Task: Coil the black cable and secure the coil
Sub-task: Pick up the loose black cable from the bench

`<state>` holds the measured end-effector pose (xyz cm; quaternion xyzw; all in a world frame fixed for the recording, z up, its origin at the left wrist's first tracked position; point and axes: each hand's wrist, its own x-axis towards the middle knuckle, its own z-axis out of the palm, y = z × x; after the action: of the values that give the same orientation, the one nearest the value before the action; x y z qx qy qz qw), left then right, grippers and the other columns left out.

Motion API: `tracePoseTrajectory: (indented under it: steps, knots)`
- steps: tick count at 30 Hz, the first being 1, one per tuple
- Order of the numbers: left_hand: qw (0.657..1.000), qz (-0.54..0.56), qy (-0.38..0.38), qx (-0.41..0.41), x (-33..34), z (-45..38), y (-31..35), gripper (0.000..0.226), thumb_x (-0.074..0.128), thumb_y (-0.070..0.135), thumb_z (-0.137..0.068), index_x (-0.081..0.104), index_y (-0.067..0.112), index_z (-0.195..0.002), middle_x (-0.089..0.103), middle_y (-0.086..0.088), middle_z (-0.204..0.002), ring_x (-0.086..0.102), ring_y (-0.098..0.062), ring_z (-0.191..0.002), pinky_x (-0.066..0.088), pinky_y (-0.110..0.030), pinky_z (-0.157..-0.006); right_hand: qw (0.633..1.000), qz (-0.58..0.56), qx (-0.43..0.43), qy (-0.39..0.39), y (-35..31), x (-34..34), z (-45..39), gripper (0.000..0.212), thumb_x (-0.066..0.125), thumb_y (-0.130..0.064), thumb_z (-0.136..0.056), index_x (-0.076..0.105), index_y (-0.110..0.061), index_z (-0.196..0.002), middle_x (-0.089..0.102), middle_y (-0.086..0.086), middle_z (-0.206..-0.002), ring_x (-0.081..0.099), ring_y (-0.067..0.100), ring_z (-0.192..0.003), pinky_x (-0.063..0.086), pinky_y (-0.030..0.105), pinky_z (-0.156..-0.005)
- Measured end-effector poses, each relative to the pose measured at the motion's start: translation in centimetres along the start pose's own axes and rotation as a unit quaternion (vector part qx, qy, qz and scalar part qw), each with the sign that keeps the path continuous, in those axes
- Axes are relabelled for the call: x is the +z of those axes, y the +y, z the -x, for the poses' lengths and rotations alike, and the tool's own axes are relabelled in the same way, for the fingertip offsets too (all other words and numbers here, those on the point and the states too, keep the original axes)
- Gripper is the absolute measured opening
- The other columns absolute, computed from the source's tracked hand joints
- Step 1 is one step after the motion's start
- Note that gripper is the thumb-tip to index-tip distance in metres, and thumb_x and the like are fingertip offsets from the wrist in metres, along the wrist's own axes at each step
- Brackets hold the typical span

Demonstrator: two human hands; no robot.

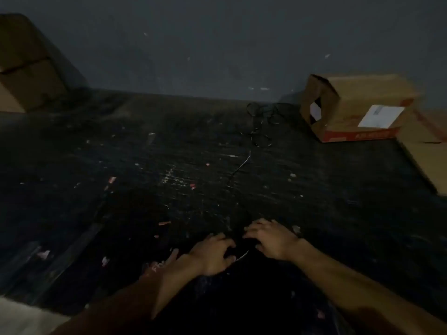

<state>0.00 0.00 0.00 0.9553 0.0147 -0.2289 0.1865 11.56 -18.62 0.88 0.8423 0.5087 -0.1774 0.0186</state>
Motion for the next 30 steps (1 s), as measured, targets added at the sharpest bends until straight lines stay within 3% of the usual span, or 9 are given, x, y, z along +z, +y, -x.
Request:
tracePoseTrajectory:
  steps: [3, 5, 8, 12, 19, 24, 30]
  knots:
    - [0.997, -0.063, 0.022, 0.034, 0.8, 0.1, 0.4, 0.038, 0.053, 0.04, -0.091, 0.051, 0.025, -0.126, 0.044, -0.006, -0.134, 0.042, -0.03, -0.125, 0.039, -0.046, -0.106, 1.0, 0.012, 0.009, 0.014, -0.3, 0.9, 0.5, 0.033, 0.054, -0.028, -0.089, 0.055, -0.03, -0.123, 0.048, -0.004, -0.136, 0.039, 0.023, -0.126, 0.036, 0.042, -0.1]
    - [0.996, -0.075, 0.027, 0.049, 1.2, 0.4, 0.6, 0.03, 0.054, 0.033, -0.092, 0.052, 0.022, -0.119, 0.047, -0.007, -0.128, 0.048, -0.029, -0.119, 0.045, -0.042, -0.098, 0.999, 0.03, 0.013, 0.041, -0.4, 1.5, 0.6, 0.02, 0.053, -0.03, -0.089, 0.058, -0.028, -0.109, 0.05, -0.002, -0.123, 0.042, 0.024, -0.116, 0.036, 0.041, -0.092]
    - [0.995, -0.074, 0.025, 0.069, 1.2, 0.6, 0.6, 0.021, 0.048, 0.031, -0.094, 0.051, 0.019, -0.112, 0.054, -0.007, -0.119, 0.057, -0.03, -0.106, 0.048, -0.041, -0.083, 0.997, 0.028, 0.003, 0.065, 0.0, 1.7, 1.1, 0.013, 0.049, -0.031, -0.093, 0.055, -0.028, -0.104, 0.05, -0.003, -0.115, 0.039, 0.024, -0.111, 0.033, 0.039, -0.087]
    - [0.992, -0.08, 0.054, 0.08, 1.0, 0.5, 0.2, 0.027, 0.04, 0.038, -0.098, 0.054, 0.019, -0.112, 0.059, -0.006, -0.118, 0.059, -0.028, -0.105, 0.049, -0.04, -0.086, 0.993, -0.024, -0.002, 0.113, 0.7, 0.9, 1.7, 0.006, 0.045, -0.035, -0.094, 0.048, -0.036, -0.099, 0.051, -0.011, -0.107, 0.036, 0.018, -0.107, 0.026, 0.035, -0.081]
    - [0.992, 0.019, 0.077, 0.097, -1.8, -1.1, 0.3, 0.017, 0.038, 0.041, -0.095, 0.048, 0.029, -0.102, 0.059, -0.002, -0.11, 0.06, -0.025, -0.095, 0.05, -0.039, -0.077, 0.971, -0.065, 0.044, 0.227, 2.4, -4.1, 1.7, 0.007, 0.042, -0.043, -0.095, 0.048, -0.04, -0.096, 0.055, -0.017, -0.102, 0.036, 0.014, -0.098, 0.02, 0.033, -0.076]
    - [0.979, 0.131, 0.126, 0.093, -5.3, -2.4, 2.0, 0.023, 0.04, 0.044, -0.096, 0.059, 0.033, -0.087, 0.066, 0.007, -0.092, 0.064, -0.014, -0.086, 0.053, -0.038, -0.08, 0.939, -0.052, 0.092, 0.326, 3.6, -8.6, 2.5, 0.012, 0.043, -0.041, -0.096, 0.054, -0.037, -0.099, 0.06, -0.015, -0.103, 0.036, 0.012, -0.095, 0.024, 0.034, -0.078]
    - [0.94, 0.284, 0.135, 0.132, -9.3, -3.1, 4.3, 0.029, 0.044, 0.039, -0.099, 0.064, 0.033, -0.078, 0.062, 0.01, -0.064, 0.062, -0.004, -0.064, 0.048, -0.02, -0.063, 0.883, -0.103, 0.134, 0.437, 5.2, -13.4, 4.1, 0.018, 0.044, -0.039, -0.094, 0.059, -0.03, -0.101, 0.064, -0.012, -0.1, 0.046, 0.012, -0.097, 0.034, 0.038, -0.085]
